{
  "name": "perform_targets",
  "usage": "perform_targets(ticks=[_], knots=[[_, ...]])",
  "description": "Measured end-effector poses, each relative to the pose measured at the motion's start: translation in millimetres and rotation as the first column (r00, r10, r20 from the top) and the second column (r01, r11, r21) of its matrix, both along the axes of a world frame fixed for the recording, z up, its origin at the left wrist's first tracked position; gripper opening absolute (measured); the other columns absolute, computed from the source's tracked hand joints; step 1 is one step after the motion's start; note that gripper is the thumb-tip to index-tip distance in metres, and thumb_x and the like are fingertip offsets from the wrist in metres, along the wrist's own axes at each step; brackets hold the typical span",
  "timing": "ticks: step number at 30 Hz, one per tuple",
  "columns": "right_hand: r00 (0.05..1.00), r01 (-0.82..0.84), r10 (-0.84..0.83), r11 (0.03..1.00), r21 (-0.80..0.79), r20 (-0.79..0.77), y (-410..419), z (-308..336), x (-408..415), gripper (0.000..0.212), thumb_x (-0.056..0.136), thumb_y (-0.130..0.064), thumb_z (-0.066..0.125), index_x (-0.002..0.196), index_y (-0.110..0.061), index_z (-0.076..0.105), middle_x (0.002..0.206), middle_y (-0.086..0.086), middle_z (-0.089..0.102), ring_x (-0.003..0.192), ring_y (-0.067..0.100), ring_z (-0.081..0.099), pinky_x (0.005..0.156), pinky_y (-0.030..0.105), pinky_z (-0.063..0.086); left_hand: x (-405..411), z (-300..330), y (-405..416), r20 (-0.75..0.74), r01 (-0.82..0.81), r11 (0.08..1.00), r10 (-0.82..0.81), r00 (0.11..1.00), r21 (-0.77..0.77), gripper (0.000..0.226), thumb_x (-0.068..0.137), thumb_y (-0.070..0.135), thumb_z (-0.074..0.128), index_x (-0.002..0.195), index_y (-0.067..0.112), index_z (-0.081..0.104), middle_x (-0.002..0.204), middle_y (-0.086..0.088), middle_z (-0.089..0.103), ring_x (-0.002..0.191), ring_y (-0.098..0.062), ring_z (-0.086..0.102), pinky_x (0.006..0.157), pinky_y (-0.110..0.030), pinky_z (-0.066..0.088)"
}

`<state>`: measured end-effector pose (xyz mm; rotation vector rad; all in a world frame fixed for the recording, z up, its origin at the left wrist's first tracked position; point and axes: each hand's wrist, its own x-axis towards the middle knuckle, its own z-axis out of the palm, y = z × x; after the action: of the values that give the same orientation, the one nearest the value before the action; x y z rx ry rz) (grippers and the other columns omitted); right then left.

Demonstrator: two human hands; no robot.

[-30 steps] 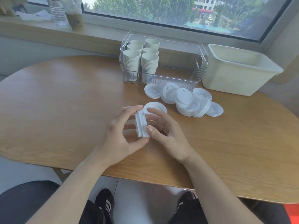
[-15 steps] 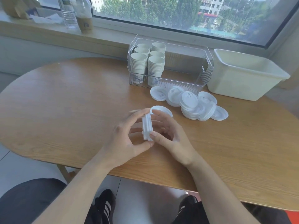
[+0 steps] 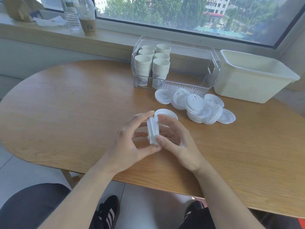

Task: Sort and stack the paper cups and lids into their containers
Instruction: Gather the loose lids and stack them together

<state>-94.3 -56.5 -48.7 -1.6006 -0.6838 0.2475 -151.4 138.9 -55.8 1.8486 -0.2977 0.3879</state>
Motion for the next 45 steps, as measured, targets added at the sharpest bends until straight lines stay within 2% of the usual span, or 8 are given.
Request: perform_targets(ticks=[12,17,20,25,30,33,37,45], knots=[[0.999,0.012,-0.010,0.999,-0.036,0.043,-1.6,-1.5,2.7,0.050,0.098,-0.039,0.072,0.143,-0.024,0.057,0.134,0.004,0.069,0.125,0.032,0.066,0.103,0.062,0.051,0.5,-0.9,1.4,0.001,0.016,1.000,-0.016,1.000,0.027,0.091,0.077,0.021,0.095,0.155,0.032,0.050,0.149,0.016,0.054,0.138,-0.009,0.056,0.098,-0.025,0.058],[0.997,0.049,-0.043,0.994,-0.097,0.065,-0.2,-7.0,1.5,0.055,0.094,-0.050,0.074,0.144,-0.032,0.059,0.136,-0.008,0.069,0.130,0.020,0.063,0.106,0.044,0.051,-0.1,-0.7,1.4,0.031,-0.042,0.996,0.039,0.999,0.085,0.083,0.078,0.041,0.091,0.150,0.036,0.052,0.144,0.022,0.056,0.132,-0.006,0.059,0.099,-0.027,0.057],[0.927,0.330,-0.297,0.937,-0.118,0.230,-1.6,-8.6,2.0,0.045,0.092,-0.059,0.067,0.134,-0.042,0.066,0.127,-0.028,0.066,0.123,0.007,0.059,0.102,0.019,0.042,0.9,-1.6,1.5,0.004,-0.108,0.994,0.108,0.994,0.026,0.082,0.073,0.047,0.089,0.147,0.040,0.053,0.136,0.020,0.058,0.122,-0.008,0.066,0.092,-0.020,0.058],[0.837,0.523,-0.411,0.793,-0.312,0.361,0.6,-8.0,4.3,0.038,0.096,-0.036,0.072,0.133,-0.038,0.066,0.124,-0.029,0.062,0.132,0.002,0.045,0.116,0.042,0.035,5.9,-6.4,4.6,-0.043,-0.224,0.974,0.226,0.973,0.044,0.088,0.075,0.033,0.096,0.150,0.037,0.051,0.142,0.009,0.057,0.124,-0.007,0.064,0.101,-0.037,0.058],[0.803,0.579,-0.467,0.756,-0.304,0.369,0.2,-7.2,2.0,0.032,0.087,-0.042,0.081,0.117,-0.034,0.072,0.099,-0.020,0.065,0.110,0.007,0.054,0.106,0.046,0.043,7.4,-9.0,4.5,-0.057,-0.216,0.975,0.219,0.974,0.057,0.089,0.075,0.034,0.095,0.151,0.038,0.050,0.142,0.012,0.056,0.125,-0.010,0.063,0.097,-0.030,0.059],[0.754,0.635,-0.506,0.723,-0.272,0.419,0.1,-5.5,1.8,0.049,0.082,-0.053,0.081,0.124,-0.033,0.068,0.117,-0.014,0.063,0.119,0.011,0.054,0.109,0.044,0.042,7.0,-8.7,4.5,-0.061,-0.221,0.974,0.223,0.973,0.038,0.088,0.075,0.032,0.095,0.151,0.039,0.051,0.141,0.013,0.056,0.123,-0.007,0.064,0.093,-0.023,0.059],[0.826,0.557,-0.426,0.716,-0.421,0.370,5.1,-5.1,6.2,0.080,0.082,-0.065,0.076,0.152,-0.038,0.048,0.159,-0.009,0.044,0.150,0.012,0.032,0.124,0.041,0.026,6.9,-8.4,4.0,-0.060,-0.214,0.976,0.216,0.975,0.027,0.087,0.075,0.030,0.096,0.149,0.040,0.052,0.139,0.013,0.057,0.110,-0.006,0.071,0.087,-0.017,0.057],[0.832,0.550,-0.495,0.794,-0.257,0.252,-2.8,-8.5,5.7,0.077,0.078,-0.058,0.079,0.147,-0.041,0.049,0.141,-0.031,0.053,0.139,0.001,0.043,0.118,0.045,0.038,7.5,-10.7,6.2,-0.052,-0.194,0.979,0.197,0.979,0.068,0.088,0.076,0.033,0.095,0.150,0.044,0.050,0.144,0.015,0.054,0.122,-0.004,0.063,0.093,-0.023,0.059]])
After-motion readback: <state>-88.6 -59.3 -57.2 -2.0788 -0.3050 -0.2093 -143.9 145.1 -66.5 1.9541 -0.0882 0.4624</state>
